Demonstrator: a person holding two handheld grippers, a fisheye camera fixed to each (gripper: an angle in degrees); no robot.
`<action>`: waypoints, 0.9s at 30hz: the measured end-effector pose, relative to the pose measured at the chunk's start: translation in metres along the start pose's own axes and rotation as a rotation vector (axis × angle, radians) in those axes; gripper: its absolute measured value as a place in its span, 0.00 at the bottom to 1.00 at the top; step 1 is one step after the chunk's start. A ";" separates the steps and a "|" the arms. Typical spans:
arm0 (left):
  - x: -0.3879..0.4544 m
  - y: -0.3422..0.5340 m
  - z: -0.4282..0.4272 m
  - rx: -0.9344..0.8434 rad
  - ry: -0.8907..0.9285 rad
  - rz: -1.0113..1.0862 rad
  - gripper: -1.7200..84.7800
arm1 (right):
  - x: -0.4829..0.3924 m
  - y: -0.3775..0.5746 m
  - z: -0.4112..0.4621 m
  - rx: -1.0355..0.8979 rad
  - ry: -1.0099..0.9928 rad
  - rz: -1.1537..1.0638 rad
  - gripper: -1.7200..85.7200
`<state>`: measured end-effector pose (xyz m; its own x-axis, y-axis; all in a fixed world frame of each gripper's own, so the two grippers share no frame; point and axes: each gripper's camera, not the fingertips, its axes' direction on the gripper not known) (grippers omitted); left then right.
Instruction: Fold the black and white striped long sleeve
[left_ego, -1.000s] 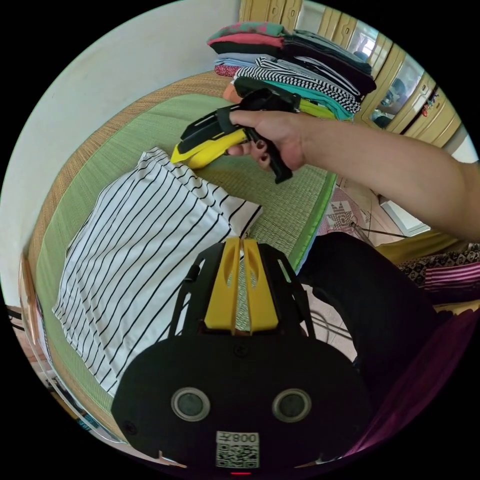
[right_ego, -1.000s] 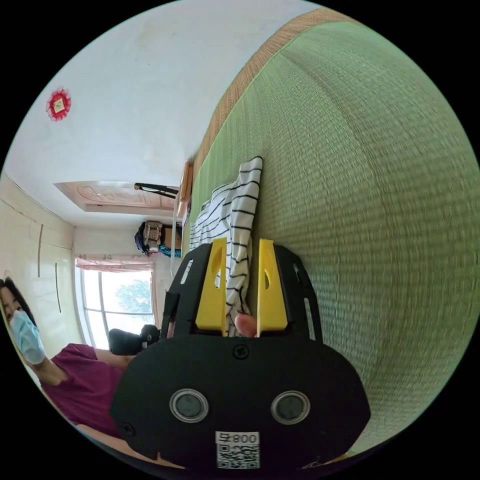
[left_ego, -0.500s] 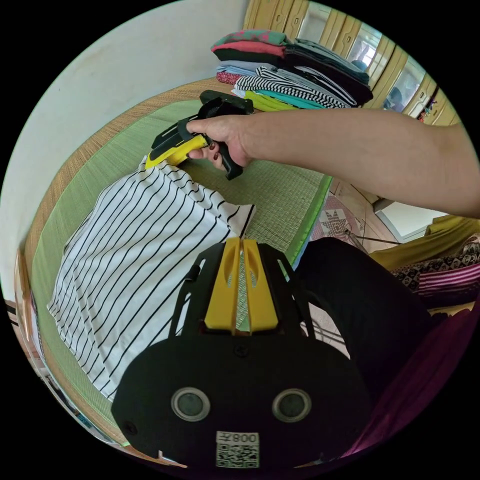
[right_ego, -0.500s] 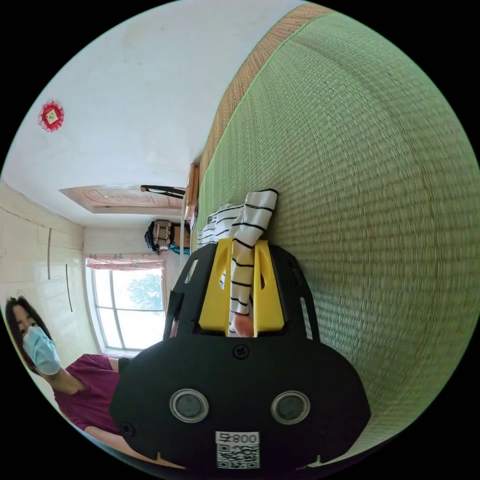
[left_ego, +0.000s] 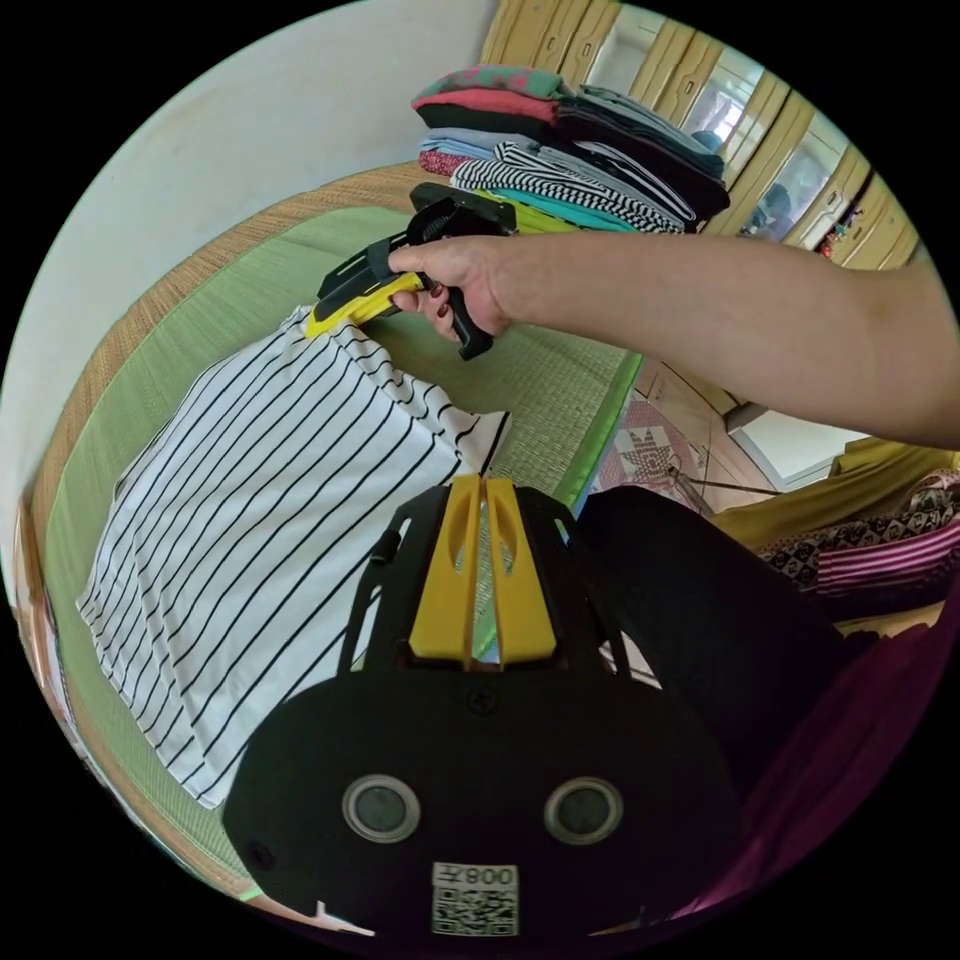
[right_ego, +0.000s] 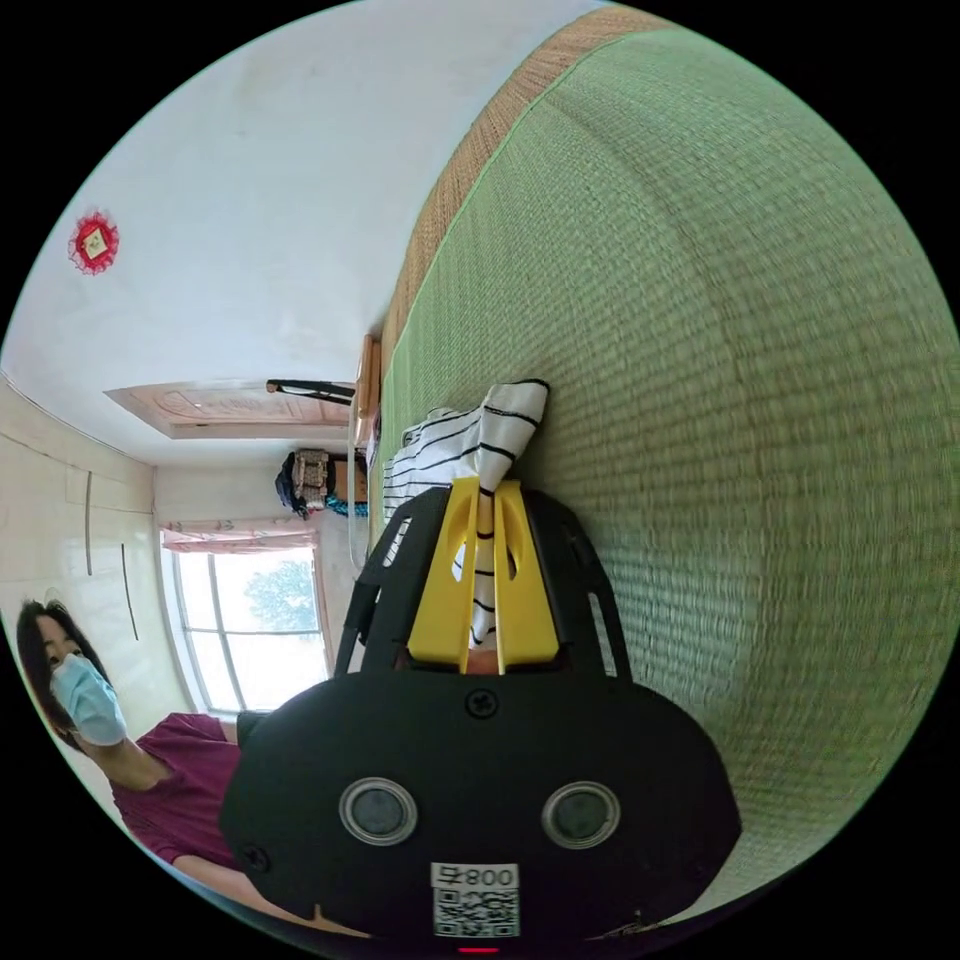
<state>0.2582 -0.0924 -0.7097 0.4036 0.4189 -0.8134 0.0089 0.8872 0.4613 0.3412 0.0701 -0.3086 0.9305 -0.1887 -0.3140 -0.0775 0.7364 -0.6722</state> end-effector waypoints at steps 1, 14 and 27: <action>-0.004 0.000 -0.008 0.007 0.009 -0.005 0.03 | -0.002 0.001 -0.003 0.003 -0.001 0.003 0.04; -0.105 0.056 -0.165 0.234 0.183 -0.185 0.03 | -0.118 0.011 -0.069 0.085 -0.004 -0.051 0.04; -0.266 0.233 -0.340 0.491 0.237 -0.487 0.03 | -0.371 -0.011 -0.030 0.019 0.146 -0.328 0.04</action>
<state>-0.1578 0.0688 -0.5065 0.0409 0.0785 -0.9961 0.5690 0.8177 0.0878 -0.0134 0.1124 -0.2043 0.8439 -0.5065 -0.1771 0.2246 0.6332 -0.7407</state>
